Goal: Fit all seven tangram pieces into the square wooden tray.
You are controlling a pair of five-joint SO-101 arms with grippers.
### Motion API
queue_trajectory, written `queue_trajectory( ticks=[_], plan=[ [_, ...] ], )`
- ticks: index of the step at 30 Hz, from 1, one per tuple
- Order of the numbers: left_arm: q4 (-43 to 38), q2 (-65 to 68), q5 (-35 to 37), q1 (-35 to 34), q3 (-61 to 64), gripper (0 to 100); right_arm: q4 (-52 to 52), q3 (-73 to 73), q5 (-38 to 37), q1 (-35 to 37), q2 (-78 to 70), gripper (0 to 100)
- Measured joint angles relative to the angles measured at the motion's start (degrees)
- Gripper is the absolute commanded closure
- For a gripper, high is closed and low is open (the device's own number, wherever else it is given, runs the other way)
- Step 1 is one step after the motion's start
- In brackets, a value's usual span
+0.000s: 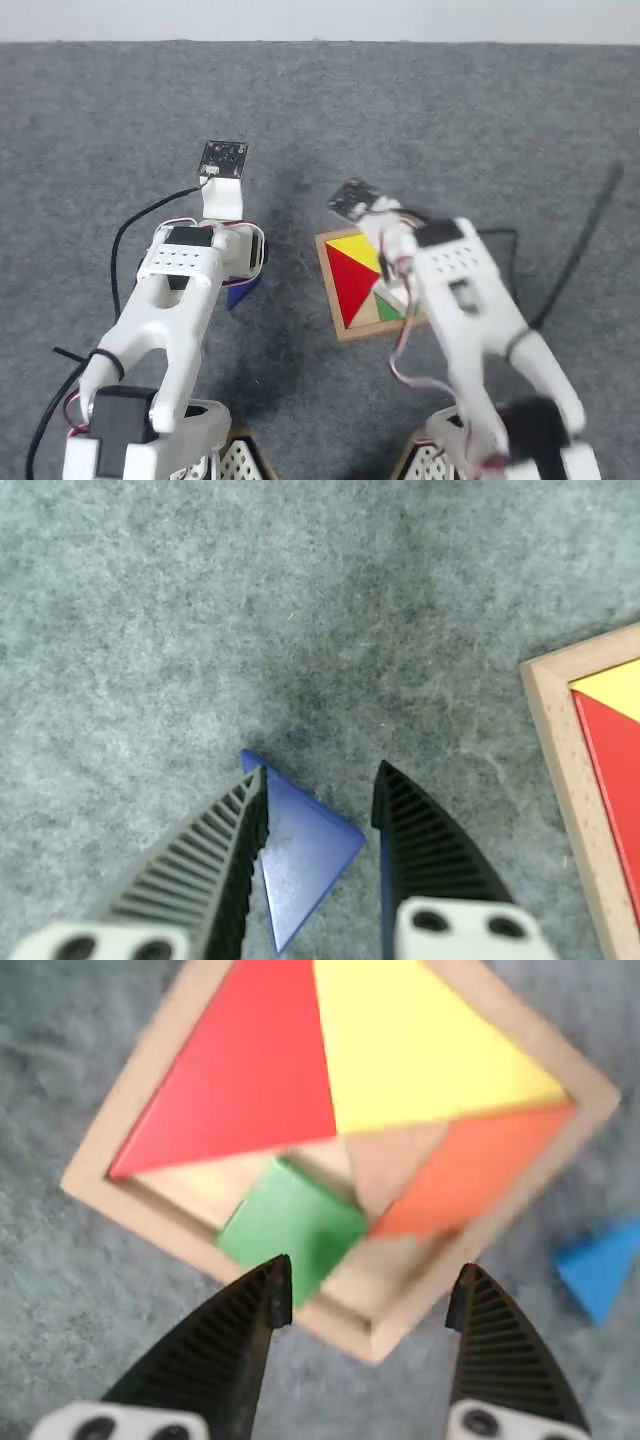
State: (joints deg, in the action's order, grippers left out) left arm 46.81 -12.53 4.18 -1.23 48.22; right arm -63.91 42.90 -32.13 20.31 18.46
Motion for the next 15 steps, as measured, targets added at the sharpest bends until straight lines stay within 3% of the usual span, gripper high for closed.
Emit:
queue_trajectory(
  ticks=[7, 15],
  plan=[
    [0.0, 0.0, 0.0, 0.0, 0.0, 83, 7.38, 14.07, 2.55, -0.88, 7.47, 75.0],
    [0.0, 0.0, 0.0, 0.0, 0.0, 83, 10.11, 11.52, 8.09, -12.4, 3.08, 75.0]
  ],
)
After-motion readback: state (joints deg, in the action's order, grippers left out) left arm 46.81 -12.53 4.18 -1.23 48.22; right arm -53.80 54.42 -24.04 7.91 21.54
